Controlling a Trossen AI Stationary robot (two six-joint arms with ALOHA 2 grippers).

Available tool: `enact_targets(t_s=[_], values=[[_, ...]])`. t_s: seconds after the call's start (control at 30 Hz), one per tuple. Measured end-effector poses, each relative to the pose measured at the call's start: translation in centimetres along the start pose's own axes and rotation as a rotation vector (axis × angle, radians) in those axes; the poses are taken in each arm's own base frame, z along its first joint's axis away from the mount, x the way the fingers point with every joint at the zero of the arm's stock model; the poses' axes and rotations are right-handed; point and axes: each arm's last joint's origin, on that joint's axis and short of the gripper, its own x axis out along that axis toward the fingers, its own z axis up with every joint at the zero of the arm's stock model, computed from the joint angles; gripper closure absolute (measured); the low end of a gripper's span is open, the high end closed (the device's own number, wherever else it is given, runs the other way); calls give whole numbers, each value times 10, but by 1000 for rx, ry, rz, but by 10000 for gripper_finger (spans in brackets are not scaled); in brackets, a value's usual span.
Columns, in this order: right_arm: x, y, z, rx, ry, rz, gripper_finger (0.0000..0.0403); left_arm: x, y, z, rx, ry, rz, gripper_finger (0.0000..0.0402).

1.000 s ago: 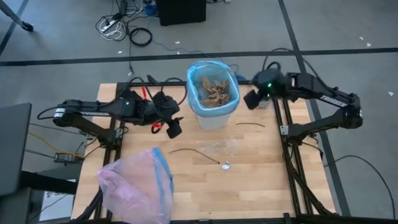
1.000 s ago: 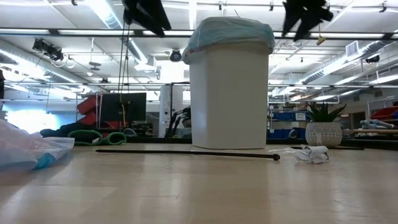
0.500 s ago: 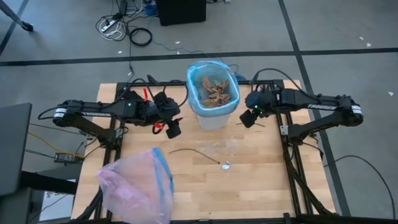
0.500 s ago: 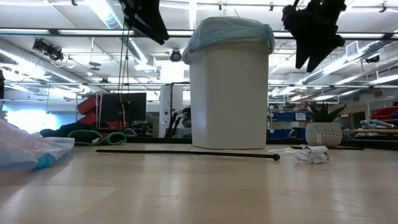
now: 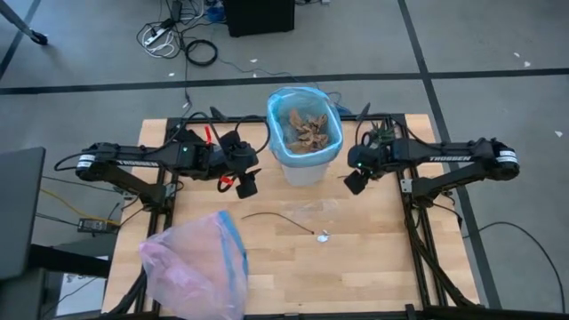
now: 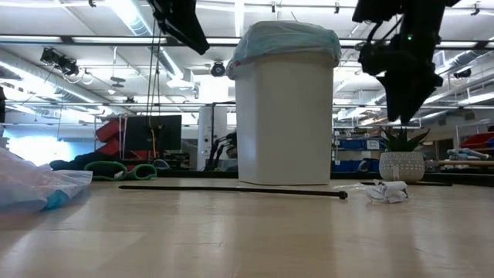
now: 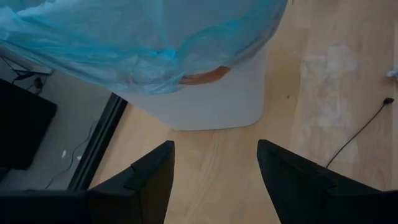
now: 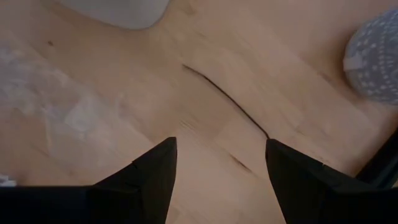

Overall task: Place trash/remove bag and relplace
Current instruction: Put the cable tie into the trash bin

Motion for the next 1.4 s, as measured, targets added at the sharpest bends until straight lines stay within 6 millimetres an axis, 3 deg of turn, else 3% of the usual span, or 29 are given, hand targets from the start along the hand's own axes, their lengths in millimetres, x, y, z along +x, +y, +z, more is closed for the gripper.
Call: enact_targets(t_s=[0.6,0.93,1.1,1.4], values=[[48,-18,-19,-65,24,-2,172,0,-1,10,-47,-95,-20,165],[78,-37,-34,-220,73,48,176,-1,-1,9,-44,-89,-30,165],[96,-41,-41,-291,-30,85,176,0,-1,10,-45,-89,-11,165],[98,-41,-38,-278,-66,143,200,3,-2,9,-42,-80,-5,165]])
